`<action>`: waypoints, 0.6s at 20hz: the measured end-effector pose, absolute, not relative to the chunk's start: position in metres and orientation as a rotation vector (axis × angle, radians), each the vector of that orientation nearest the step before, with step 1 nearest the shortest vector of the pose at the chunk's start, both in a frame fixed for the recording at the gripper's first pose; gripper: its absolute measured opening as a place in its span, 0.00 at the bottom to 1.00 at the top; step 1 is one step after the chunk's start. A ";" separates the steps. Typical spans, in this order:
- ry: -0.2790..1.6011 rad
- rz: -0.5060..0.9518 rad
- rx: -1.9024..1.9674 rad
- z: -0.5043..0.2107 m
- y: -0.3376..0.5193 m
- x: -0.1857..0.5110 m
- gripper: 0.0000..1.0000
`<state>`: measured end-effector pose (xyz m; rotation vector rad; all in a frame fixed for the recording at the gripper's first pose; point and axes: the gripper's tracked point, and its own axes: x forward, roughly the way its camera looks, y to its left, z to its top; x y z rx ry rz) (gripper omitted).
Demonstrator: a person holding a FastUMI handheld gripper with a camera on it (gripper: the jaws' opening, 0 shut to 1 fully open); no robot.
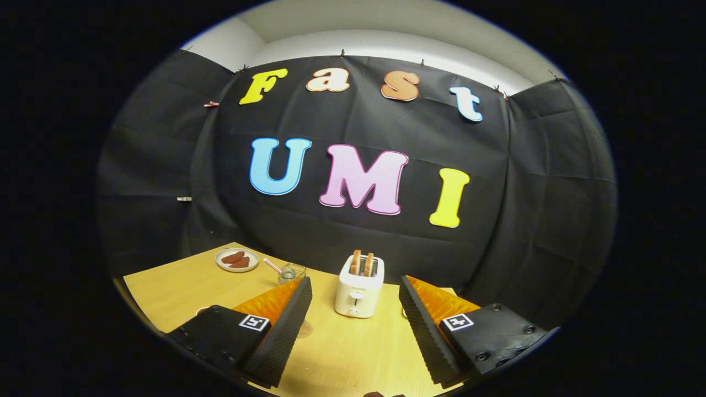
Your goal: Take the bottle from table, then pour the juice into the cup, finally place the bottle on the coaster
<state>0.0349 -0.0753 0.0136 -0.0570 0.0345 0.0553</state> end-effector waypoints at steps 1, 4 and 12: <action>0.038 0.031 -0.052 0.013 -0.084 0.026 0.97; 0.056 -0.019 -0.029 0.008 -0.102 0.006 0.97; 0.041 -0.024 0.019 0.021 -0.102 0.006 0.97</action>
